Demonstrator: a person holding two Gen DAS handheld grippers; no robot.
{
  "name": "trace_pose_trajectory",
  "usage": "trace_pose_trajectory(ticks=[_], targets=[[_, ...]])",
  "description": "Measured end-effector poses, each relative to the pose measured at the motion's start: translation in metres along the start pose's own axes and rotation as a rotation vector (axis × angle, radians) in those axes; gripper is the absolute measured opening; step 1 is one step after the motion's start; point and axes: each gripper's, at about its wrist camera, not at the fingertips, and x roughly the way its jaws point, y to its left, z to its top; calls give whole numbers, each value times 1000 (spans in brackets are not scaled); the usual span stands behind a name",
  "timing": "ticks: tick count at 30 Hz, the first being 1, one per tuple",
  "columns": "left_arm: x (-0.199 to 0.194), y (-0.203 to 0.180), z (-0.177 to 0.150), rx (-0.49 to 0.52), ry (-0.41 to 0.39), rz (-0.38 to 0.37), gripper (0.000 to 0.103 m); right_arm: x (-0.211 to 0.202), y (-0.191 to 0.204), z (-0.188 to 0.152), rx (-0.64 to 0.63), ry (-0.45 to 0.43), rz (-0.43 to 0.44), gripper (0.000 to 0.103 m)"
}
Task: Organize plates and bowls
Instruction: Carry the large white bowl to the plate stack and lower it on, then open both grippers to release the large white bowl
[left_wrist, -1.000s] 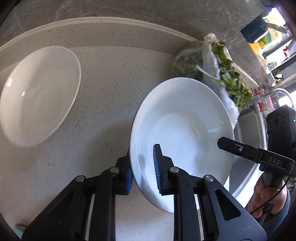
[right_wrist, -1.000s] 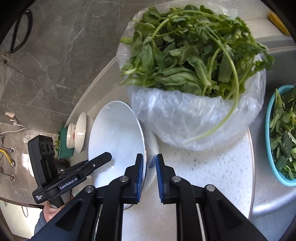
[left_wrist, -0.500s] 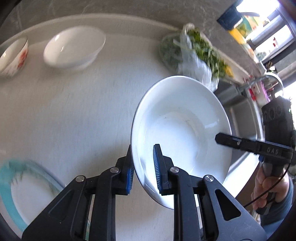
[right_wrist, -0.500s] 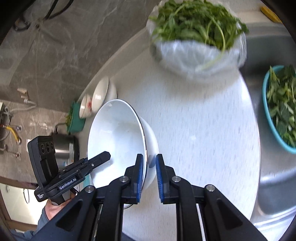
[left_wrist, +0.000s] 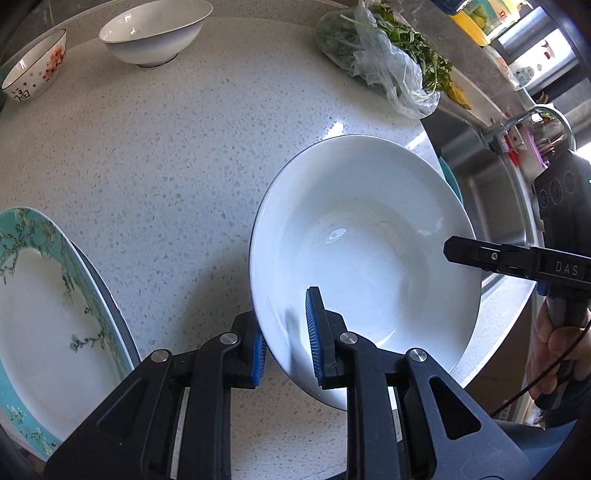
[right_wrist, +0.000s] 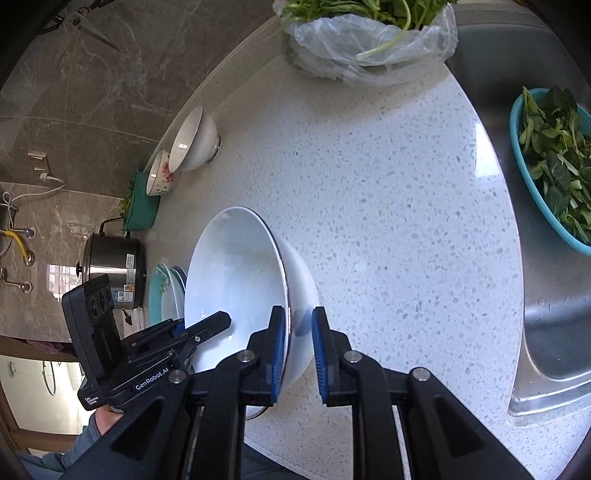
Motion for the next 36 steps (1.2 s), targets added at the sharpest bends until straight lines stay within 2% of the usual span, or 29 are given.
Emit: trace_pose_trajectory(ticks=[10,18,20,22,23,25,29,31,34,36], targets=[[8,-9,8,34,-10,29,17,7,-14,-11,10,-2,23,17],[6,-11,10,20,-17,52,20,5,-17,-10,4,10,52,18],[-1,-12,11,21,-25,61,31,-2,-17,-10,4,6,71,19],[-15,-14,11,16,-34,64,74,-14,-16,-7,-3,-11,78,27],[-24,-15,12,17,-44,64,77,-19,-15,-5,-9,-21,78,34],[-45,-17,14,19,-54,50,77,-37,-10,6,-36,-64,73,40],[-103,1,39,-4,-135,-23,79,-57,8,35,-83,-138,98,48],[-133,25,65,1,-209,9,94,-58,33,56,-137,-167,113,51],[-144,66,109,28,-253,94,94,-46,70,84,-192,-183,135,54],[-136,100,142,-5,-253,94,94,-32,91,101,-200,-178,124,55]])
